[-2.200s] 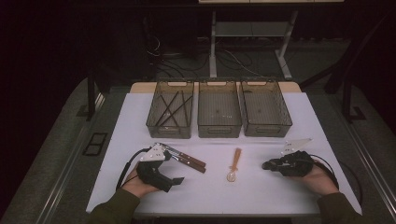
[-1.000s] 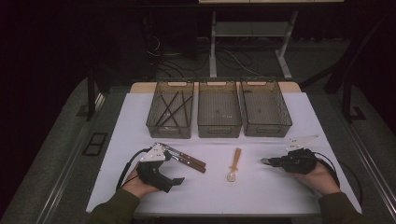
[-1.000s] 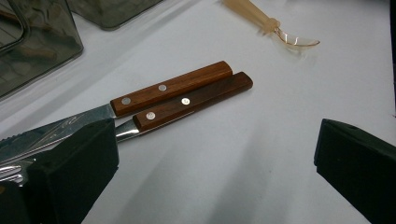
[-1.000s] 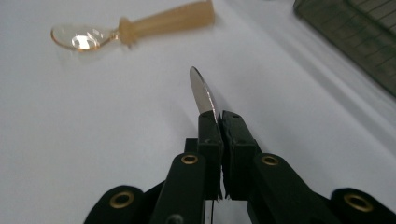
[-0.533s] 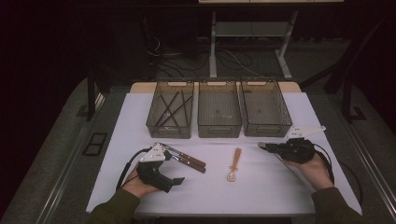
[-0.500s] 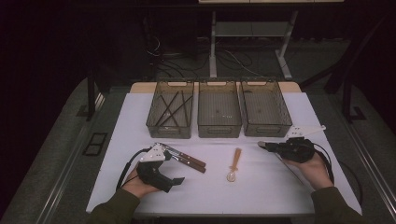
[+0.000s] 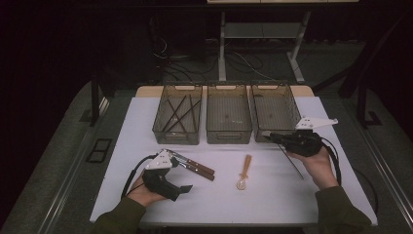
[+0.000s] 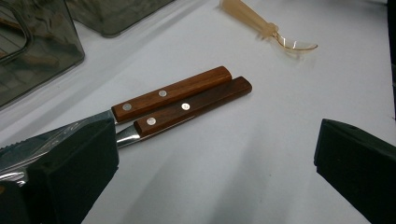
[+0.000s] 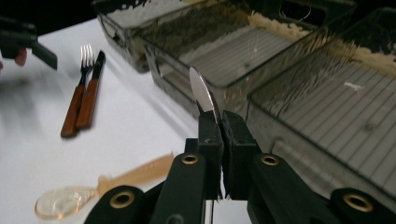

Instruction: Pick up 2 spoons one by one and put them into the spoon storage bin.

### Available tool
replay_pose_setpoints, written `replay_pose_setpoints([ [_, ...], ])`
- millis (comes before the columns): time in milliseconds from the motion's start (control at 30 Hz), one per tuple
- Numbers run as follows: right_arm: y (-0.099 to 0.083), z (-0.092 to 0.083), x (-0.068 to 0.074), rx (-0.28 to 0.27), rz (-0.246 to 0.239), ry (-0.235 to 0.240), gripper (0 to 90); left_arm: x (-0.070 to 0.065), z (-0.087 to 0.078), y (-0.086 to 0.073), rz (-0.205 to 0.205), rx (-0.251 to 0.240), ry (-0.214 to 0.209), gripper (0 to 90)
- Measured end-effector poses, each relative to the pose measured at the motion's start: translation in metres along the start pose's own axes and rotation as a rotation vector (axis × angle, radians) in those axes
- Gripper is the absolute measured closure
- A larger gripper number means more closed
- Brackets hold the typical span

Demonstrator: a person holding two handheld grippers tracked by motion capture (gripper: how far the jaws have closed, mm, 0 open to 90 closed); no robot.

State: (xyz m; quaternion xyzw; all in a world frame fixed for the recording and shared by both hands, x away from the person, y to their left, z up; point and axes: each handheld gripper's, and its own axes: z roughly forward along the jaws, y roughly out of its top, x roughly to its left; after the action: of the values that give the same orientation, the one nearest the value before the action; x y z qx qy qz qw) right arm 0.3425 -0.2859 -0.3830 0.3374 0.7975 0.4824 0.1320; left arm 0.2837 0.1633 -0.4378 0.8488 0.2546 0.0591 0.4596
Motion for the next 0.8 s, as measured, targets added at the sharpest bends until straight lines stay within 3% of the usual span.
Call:
replay_pose_setpoints([
  [800, 0.071, 0.045, -0.003, -0.09, 0.037, -0.063, 86.7, -0.001, 0.002, -0.001, 0.004, -0.004, 0.009, 0.0],
])
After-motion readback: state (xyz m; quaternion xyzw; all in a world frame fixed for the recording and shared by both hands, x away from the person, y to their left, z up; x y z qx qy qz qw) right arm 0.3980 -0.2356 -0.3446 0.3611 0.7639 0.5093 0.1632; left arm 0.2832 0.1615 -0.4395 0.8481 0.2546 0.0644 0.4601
